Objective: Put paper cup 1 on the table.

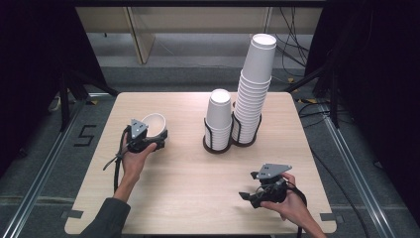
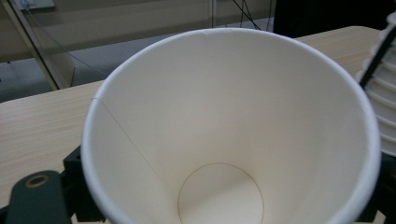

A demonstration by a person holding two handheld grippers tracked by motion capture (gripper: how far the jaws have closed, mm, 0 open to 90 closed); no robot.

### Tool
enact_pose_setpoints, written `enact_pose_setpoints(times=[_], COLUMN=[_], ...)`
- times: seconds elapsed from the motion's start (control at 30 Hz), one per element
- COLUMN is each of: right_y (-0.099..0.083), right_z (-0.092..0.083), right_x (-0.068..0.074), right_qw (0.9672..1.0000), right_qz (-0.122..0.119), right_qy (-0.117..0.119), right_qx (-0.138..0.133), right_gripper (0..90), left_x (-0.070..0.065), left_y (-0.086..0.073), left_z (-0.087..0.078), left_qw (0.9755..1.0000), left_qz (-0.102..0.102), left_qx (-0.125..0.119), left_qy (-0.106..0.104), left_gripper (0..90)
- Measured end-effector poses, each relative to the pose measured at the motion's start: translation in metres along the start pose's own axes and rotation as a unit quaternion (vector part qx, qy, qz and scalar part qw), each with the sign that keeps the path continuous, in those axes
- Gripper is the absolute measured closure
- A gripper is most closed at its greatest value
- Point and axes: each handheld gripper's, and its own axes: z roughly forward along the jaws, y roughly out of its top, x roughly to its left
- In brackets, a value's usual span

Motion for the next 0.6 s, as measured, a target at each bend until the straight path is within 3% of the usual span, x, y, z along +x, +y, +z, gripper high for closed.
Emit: enact_pose_setpoints(times=[0.13, 0.23, 0.3, 0.4, 0.43, 0.47, 0.6], right_y=[-0.001, 0.000, -0.001, -0.001, 0.000, 0.000, 0.000], right_z=[0.002, 0.002, 0.002, 0.002, 0.003, 0.003, 0.003], right_x=[0.001, 0.002, 0.001, 0.001, 0.000, 0.001, 0.001], right_qw=[1.0000, 0.9999, 1.0000, 1.0000, 1.0000, 1.0000, 1.0000], right_qz=[0.001, 0.010, 0.003, 0.003, -0.008, 0.001, -0.002], right_qy=[0.001, 0.004, 0.004, 0.004, 0.004, 0.005, 0.009], right_qx=[0.004, 0.010, 0.005, 0.004, 0.001, 0.004, 0.002], right_gripper=[18.2, 18.2, 18.3, 18.5, 18.4, 18.5, 18.5], left_x=[0.005, 0.010, 0.014, 0.021, 0.022, 0.024, 0.026], left_y=[0.003, 0.005, 0.007, 0.008, 0.008, 0.008, 0.005], left_z=[0.012, 0.022, 0.029, 0.036, 0.037, 0.039, 0.047], left_qw=[1.0000, 0.9999, 0.9995, 0.9994, 0.9994, 0.9993, 0.9989], left_qz=[-0.004, 0.002, 0.011, -0.007, -0.007, -0.011, -0.024], left_qx=[-0.002, 0.002, 0.006, 0.008, 0.008, 0.009, 0.012], left_qy=[0.006, 0.016, 0.028, 0.032, 0.034, 0.035, 0.040], left_gripper=[12.7, 12.7, 12.6, 12.6, 12.6, 12.5, 12.4])
